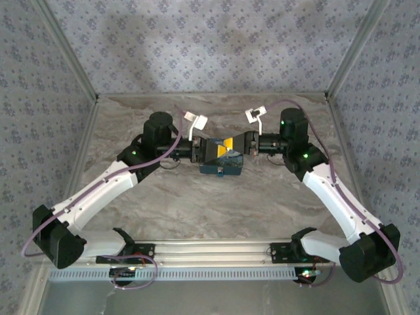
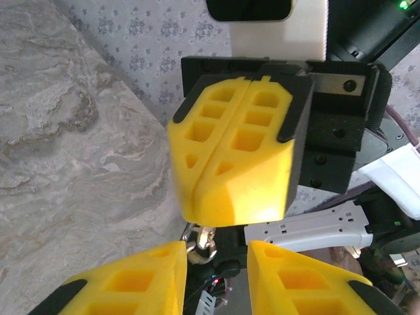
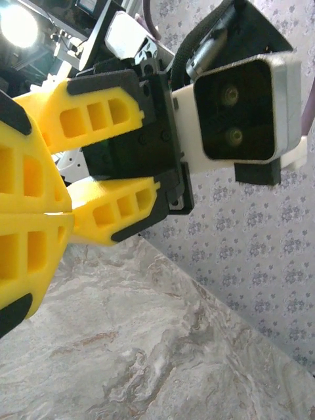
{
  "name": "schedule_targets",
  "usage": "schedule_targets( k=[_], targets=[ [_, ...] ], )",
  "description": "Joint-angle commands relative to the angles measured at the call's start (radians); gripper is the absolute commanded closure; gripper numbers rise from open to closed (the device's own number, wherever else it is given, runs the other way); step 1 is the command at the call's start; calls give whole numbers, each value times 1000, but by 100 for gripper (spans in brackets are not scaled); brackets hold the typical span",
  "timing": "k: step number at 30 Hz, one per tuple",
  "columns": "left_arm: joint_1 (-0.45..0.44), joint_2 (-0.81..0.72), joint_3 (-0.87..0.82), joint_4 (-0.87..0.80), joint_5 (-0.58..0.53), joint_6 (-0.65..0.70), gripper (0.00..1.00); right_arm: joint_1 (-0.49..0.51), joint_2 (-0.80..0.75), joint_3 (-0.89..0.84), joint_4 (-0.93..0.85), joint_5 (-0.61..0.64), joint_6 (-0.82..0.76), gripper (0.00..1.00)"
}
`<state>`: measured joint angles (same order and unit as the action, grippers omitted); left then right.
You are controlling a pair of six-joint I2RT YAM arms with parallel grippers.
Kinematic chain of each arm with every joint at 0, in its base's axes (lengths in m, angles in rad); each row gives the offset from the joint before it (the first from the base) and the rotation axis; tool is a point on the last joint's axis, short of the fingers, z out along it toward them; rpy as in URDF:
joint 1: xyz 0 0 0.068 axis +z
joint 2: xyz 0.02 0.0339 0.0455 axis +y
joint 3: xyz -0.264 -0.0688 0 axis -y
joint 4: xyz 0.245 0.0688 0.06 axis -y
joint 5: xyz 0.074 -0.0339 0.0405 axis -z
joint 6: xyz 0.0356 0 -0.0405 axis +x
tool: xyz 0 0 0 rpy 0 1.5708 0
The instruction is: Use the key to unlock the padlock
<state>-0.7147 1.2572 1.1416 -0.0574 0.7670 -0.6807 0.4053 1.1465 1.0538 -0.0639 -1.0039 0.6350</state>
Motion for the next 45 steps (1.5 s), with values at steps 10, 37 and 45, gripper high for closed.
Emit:
schedule_targets(
  k=[10, 37, 45],
  targets=[
    [-11, 20, 40, 1, 31, 21, 83, 12, 0, 34, 18, -59, -23, 100],
    [-15, 2, -24, 171, -34, -72, 100, 0, -109, -134, 236, 90, 146, 64],
    [-15, -2, -27, 172, -37, -74, 100, 22, -87, -126, 245, 80, 137, 75]
  ],
)
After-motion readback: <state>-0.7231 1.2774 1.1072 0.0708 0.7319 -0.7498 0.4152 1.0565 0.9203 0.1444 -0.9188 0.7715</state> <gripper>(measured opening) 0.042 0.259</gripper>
